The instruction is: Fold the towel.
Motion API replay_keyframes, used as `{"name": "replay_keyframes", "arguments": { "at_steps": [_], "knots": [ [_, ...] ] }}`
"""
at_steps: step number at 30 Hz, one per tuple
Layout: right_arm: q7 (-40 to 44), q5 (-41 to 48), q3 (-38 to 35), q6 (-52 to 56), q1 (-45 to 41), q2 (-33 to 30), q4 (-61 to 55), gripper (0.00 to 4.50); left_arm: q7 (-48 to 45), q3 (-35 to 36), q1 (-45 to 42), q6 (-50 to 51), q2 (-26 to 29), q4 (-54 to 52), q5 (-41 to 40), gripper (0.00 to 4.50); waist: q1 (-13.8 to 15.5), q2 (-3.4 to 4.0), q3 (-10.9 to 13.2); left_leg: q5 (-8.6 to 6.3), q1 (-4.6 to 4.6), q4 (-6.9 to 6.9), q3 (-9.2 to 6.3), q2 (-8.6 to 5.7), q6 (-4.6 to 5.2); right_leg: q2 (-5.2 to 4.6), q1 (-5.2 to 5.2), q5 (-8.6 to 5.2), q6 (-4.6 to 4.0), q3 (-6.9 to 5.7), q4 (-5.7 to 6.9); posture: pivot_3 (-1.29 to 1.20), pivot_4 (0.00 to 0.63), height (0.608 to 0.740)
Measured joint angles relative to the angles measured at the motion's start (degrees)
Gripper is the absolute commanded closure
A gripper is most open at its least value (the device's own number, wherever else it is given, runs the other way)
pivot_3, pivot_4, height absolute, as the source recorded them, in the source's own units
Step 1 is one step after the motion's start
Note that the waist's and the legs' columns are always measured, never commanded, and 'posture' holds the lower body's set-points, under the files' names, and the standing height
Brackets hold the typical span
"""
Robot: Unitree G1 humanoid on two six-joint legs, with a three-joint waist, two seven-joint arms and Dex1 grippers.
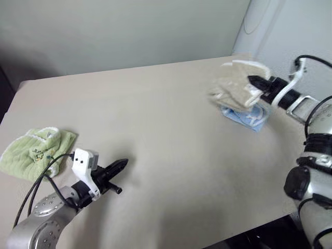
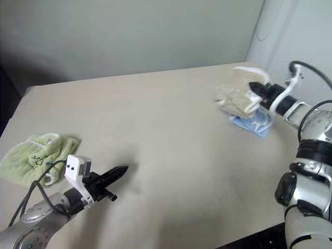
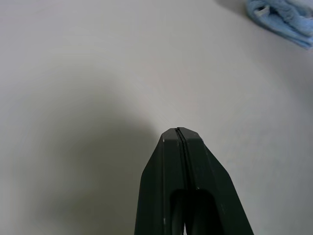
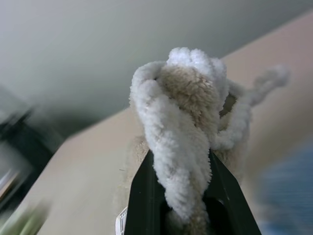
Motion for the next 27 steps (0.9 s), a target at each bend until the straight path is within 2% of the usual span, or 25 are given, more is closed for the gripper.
{"name": "replay_keyframes", "arguments": {
  "at_steps": [6, 9, 12, 19, 27],
  "knots": [
    [-4.21, -7.45, 2.38, -12.18, -0.51, 2.73, 22.63, 4.47, -0.44, -3.21, -4.79, 0.0, -0.02, 2.86, 1.56, 4.5, -0.35, 0.17, 0.09, 0.0, -0.05, -0.1, 0.06, 0.0, -0.01, 0.03, -0.22, -0.01, -0.03, 0.08, 0.19, 0.0, 0.15, 0.74],
    [-5.86, -8.94, 2.48, -17.77, -1.78, 2.87, 26.47, 3.6, -0.45, -3.16, -4.8, 0.0, -0.03, 2.96, 1.59, 4.5, -0.38, 0.2, 0.1, 0.01, -0.07, -0.11, 0.06, 0.0, -0.01, 0.04, -0.22, -0.01, -0.03, 0.08, 0.16, 0.0, 0.15, 0.74],
    [-5.86, -10.52, 3.22, -20.92, -2.31, 2.39, 28.09, 2.51, -0.09, -2.33, -1.99, -0.01, -0.64, 2.68, 1.57, 4.5, -0.43, 0.19, 0.1, -0.02, -0.08, -0.05, 0.06, 0.0, 0.03, 0.02, -0.17, -0.02, -0.01, 0.09, 0.12, 0.0, 0.15, 0.74],
    [-3.67, -11.05, 3.64, -21.77, -2.01, 0.87, 27.28, 0.18, 0.69, -0.82, 1.96, -0.31, -2.0, 0.22, 1.47, 4.5, -0.17, 0.22, 0.11, -0.02, -0.13, 0.04, 0.05, 0.0, 0.03, 0.02, -0.16, -0.01, -0.01, 0.08, 0.14, 0.0, 0.15, 0.74],
    [-3.98, -11.82, 3.97, -22.32, 1.43, -2.45, 16.83, 0.08, 1.01, -0.09, -1.12, -0.54, -1.85, 1.36, 1.36, 4.5, -0.04, 0.28, 0.15, -0.02, -0.18, 0.03, 0.04, 0.0, 0.03, 0.02, -0.21, -0.01, -0.02, 0.06, 0.15, 0.0, 0.15, 0.74]
  ]
}}
